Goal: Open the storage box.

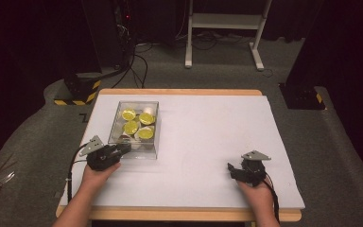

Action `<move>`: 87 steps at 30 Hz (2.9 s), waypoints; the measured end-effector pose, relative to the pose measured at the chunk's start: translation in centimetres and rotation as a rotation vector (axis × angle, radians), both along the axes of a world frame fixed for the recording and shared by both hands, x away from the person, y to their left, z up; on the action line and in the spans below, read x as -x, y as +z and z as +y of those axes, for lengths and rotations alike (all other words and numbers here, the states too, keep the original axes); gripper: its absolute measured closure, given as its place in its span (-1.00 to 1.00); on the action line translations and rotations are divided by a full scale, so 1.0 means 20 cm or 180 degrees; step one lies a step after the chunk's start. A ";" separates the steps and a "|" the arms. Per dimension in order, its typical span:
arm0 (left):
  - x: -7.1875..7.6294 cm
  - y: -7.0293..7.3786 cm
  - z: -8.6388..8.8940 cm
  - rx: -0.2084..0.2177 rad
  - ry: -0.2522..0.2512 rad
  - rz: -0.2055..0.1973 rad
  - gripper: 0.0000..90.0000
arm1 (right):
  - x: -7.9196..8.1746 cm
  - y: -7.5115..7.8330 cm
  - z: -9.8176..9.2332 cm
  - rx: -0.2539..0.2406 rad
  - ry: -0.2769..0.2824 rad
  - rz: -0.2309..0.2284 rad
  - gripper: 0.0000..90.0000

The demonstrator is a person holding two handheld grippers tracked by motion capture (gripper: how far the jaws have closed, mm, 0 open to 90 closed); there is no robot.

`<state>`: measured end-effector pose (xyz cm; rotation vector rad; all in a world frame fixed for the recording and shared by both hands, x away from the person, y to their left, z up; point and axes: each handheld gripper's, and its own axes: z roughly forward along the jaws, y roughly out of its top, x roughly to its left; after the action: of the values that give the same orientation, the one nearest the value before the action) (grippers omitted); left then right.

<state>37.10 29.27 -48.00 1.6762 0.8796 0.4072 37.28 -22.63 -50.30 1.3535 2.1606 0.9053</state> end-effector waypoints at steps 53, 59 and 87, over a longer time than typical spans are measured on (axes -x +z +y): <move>0.10 -0.01 0.08 0.0111 -0.0296 0.0016 0.84 | 0.00 0.00 0.00 0.0013 -0.0003 -0.0015 -0.39; 0.13 -0.01 0.08 0.0095 -0.0330 0.0023 0.85 | 0.00 0.00 0.00 0.0013 -0.0003 -0.0015 -0.39; 0.15 -0.02 0.04 0.0145 -0.0486 0.0046 0.50 | 0.00 0.00 0.00 0.0017 -0.0009 -0.0020 -0.39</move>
<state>34.03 30.01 -48.32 1.6927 0.7600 0.2694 37.23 -22.59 -50.32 1.3493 2.1544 0.9009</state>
